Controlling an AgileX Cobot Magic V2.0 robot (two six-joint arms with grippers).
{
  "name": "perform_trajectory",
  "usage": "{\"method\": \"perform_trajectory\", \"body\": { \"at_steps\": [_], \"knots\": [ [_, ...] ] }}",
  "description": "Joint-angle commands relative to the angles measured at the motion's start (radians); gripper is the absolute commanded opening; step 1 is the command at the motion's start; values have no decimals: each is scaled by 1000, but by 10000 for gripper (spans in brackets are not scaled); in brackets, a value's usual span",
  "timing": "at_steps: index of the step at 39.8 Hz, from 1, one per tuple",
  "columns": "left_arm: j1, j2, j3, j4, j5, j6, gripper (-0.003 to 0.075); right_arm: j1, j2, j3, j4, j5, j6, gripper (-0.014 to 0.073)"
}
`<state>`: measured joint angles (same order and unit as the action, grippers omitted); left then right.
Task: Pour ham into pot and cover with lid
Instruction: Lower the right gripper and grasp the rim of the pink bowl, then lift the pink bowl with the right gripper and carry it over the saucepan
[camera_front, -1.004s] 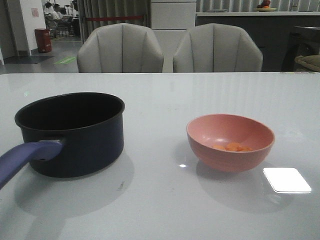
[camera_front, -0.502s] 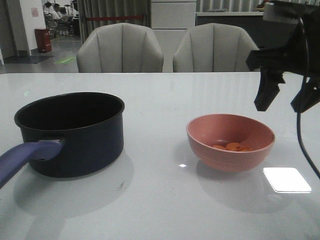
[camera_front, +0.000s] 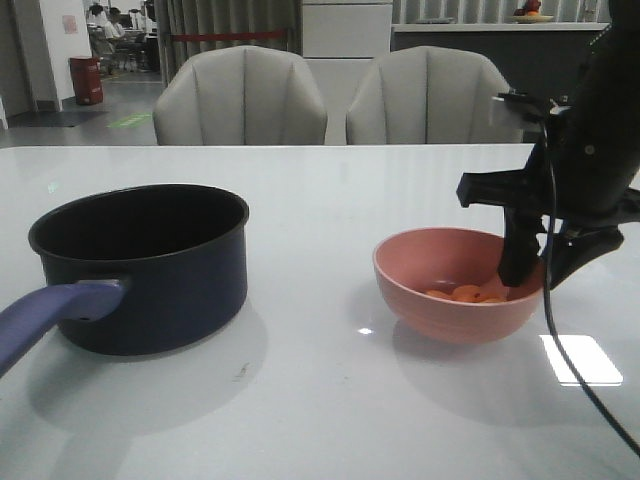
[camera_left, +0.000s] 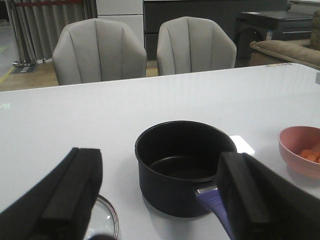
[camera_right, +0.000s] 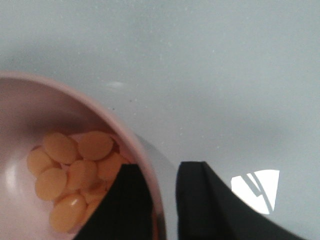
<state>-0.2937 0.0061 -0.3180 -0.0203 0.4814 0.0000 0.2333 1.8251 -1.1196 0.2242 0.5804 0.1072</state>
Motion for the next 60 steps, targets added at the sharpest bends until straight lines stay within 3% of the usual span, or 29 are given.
{"method": "perform_trajectory", "body": {
  "at_steps": [1,13,19,33,47,60],
  "knots": [
    [-8,15,-25,-7,-81,-7,510,0,-28,-33,46,-12,2,138],
    [-8,15,-25,-7,-81,-7,510,0,-29,-38,68,-55,2,132],
    [-8,15,-25,-7,-81,-7,510,22,-80,-75,67,-37,-70,132],
    [-8,15,-25,-7,-81,-7,510,250,-171,-272,67,-81,-145,132],
    [-8,15,-25,-7,-81,-7,510,446,-118,-304,21,-614,-288,132],
    [-8,15,-25,-7,-81,-7,510,490,52,-302,-116,-1088,-362,132]
  ]
}}
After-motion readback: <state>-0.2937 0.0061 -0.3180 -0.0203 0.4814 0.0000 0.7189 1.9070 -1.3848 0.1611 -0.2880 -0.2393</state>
